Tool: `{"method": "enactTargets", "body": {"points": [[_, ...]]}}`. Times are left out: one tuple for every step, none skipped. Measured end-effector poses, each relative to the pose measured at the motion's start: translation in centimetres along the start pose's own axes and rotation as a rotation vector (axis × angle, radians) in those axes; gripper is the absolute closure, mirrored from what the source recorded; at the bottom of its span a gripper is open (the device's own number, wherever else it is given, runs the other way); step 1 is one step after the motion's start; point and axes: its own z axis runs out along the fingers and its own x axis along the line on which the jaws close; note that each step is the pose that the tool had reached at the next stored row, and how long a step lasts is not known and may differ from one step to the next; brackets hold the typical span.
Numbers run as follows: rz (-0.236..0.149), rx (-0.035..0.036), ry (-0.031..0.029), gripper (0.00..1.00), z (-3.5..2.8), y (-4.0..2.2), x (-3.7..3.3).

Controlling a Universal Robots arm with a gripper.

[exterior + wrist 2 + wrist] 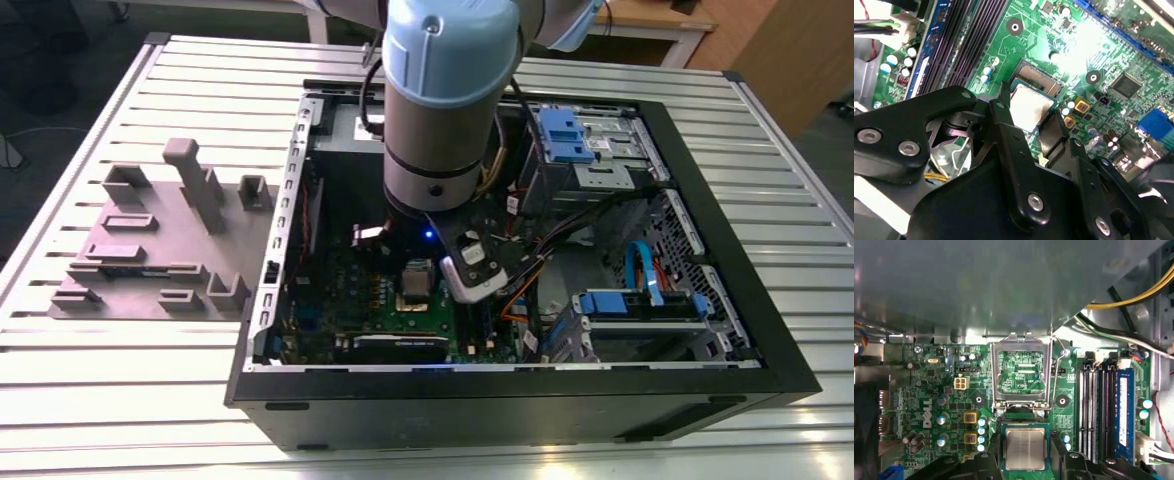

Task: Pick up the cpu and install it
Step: 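Place the cpu into insertion slot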

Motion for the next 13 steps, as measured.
{"method": "enactTargets", "body": {"points": [[0.0,0.0001,0.0005,0.53,0.07,-0.1,0.0],[0.0,0.0,0.0009,0.53,0.13,-0.21,0.01],[0.0,0.0001,0.0016,0.53,0.21,-0.29,0.02],[0.0,0.0,0.0022,0.53,0.3,-0.33,0.04],[0.0,-0.0001,0.0024,0.53,0.39,-0.36,0.05],[0.0,-0.0001,0.0026,0.53,0.49,-0.37,0.05],[0.0,0.0001,0.0029,0.53,0.57,-0.38,0.05],[0.0,0.0001,0.003,0.53,0.64,-0.38,0.05],[0.0,0.0002,0.003,0.53,0.67,-0.38,0.06],[0.0,0.0003,0.0031,0.53,0.68,-0.39,0.06],[0.0,0.0001,0.0031,0.53,0.7,-0.38,0.06],[0.0,0.0001,0.0031,0.53,0.71,-0.38,0.06],[0.0,0.0001,0.003,0.53,0.71,-0.38,0.06]]}}
